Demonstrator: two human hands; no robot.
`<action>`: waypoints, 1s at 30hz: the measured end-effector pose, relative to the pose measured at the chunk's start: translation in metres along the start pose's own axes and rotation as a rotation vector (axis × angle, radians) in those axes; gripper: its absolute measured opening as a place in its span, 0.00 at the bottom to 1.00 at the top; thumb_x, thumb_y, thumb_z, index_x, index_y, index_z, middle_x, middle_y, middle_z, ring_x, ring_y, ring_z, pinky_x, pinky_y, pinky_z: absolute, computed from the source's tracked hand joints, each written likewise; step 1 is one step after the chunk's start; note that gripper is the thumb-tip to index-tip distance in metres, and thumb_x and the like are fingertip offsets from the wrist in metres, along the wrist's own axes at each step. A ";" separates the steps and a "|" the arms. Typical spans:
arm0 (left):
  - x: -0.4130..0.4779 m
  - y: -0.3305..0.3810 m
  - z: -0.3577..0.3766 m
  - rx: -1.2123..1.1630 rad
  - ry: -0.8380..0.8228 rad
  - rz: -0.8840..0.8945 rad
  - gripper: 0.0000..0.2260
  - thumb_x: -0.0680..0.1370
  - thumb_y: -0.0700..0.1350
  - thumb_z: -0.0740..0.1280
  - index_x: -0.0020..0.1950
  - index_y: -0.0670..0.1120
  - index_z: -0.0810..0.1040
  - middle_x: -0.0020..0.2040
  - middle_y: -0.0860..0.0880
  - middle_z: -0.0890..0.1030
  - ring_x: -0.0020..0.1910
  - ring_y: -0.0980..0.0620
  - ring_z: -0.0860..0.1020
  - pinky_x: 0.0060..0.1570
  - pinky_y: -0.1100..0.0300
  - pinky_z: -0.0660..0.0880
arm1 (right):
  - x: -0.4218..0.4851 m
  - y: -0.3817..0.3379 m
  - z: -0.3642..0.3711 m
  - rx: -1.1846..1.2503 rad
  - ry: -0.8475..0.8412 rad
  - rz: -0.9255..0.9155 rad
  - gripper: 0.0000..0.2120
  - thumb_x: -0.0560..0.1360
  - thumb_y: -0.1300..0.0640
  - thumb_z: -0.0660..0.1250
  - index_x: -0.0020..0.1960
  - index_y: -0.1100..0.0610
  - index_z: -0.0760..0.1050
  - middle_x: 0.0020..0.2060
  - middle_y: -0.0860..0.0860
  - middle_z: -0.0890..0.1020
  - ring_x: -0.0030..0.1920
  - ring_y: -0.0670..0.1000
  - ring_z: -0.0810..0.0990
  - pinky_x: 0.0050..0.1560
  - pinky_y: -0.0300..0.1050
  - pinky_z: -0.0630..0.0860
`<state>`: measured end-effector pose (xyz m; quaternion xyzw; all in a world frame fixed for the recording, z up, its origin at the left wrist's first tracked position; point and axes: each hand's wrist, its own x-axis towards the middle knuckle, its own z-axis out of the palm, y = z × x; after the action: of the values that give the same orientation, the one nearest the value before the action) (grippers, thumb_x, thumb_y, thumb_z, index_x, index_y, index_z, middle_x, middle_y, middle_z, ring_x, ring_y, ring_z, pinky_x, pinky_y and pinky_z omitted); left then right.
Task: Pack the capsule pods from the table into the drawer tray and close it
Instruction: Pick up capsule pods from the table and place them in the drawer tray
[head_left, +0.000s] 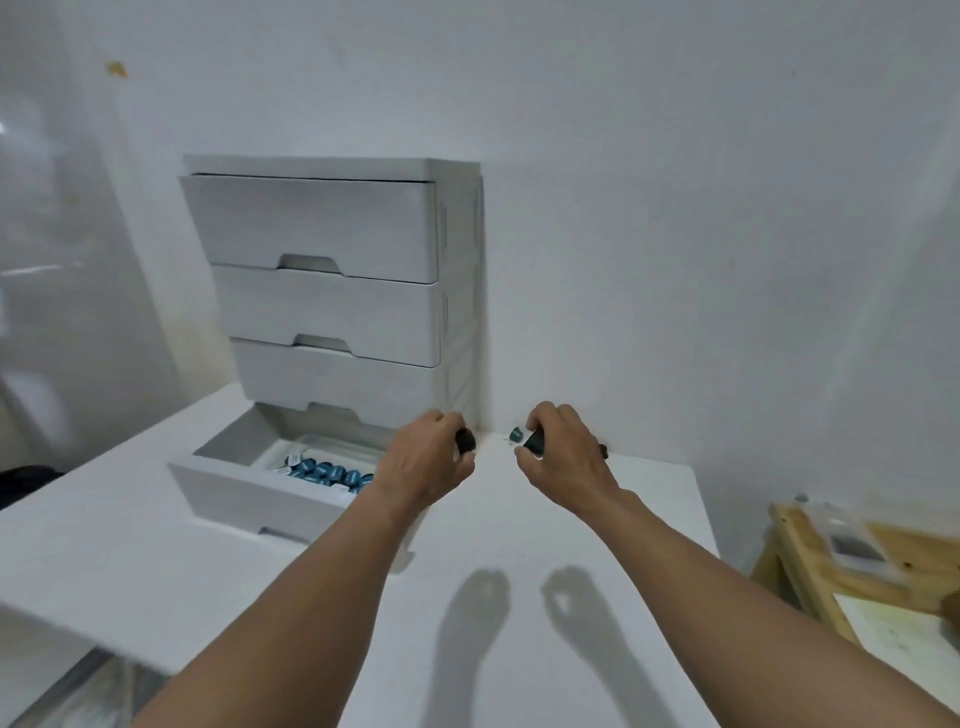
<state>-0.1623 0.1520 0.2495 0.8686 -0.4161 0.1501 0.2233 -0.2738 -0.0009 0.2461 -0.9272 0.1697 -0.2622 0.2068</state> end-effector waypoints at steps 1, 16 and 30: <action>-0.004 -0.006 -0.007 0.006 0.021 -0.006 0.11 0.71 0.49 0.68 0.50 0.46 0.78 0.45 0.46 0.78 0.43 0.44 0.78 0.43 0.56 0.73 | 0.002 -0.008 0.004 0.002 0.007 -0.019 0.10 0.72 0.55 0.67 0.51 0.55 0.68 0.46 0.50 0.73 0.43 0.54 0.75 0.43 0.45 0.70; -0.029 -0.177 -0.085 0.025 0.051 -0.076 0.23 0.71 0.49 0.73 0.63 0.44 0.73 0.56 0.45 0.76 0.54 0.47 0.74 0.52 0.59 0.71 | 0.055 -0.155 0.120 0.078 -0.043 -0.131 0.18 0.68 0.59 0.69 0.57 0.56 0.74 0.50 0.50 0.75 0.48 0.52 0.75 0.47 0.38 0.67; -0.030 -0.339 -0.108 -0.047 0.065 -0.096 0.17 0.73 0.41 0.71 0.62 0.46 0.76 0.58 0.45 0.77 0.55 0.46 0.72 0.53 0.63 0.67 | 0.101 -0.258 0.239 0.088 -0.058 -0.063 0.17 0.70 0.64 0.65 0.56 0.51 0.73 0.49 0.49 0.76 0.45 0.52 0.74 0.44 0.42 0.68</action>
<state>0.0787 0.4150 0.2395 0.8769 -0.3698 0.1575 0.2638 -0.0060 0.2481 0.2240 -0.9293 0.1225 -0.2490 0.2436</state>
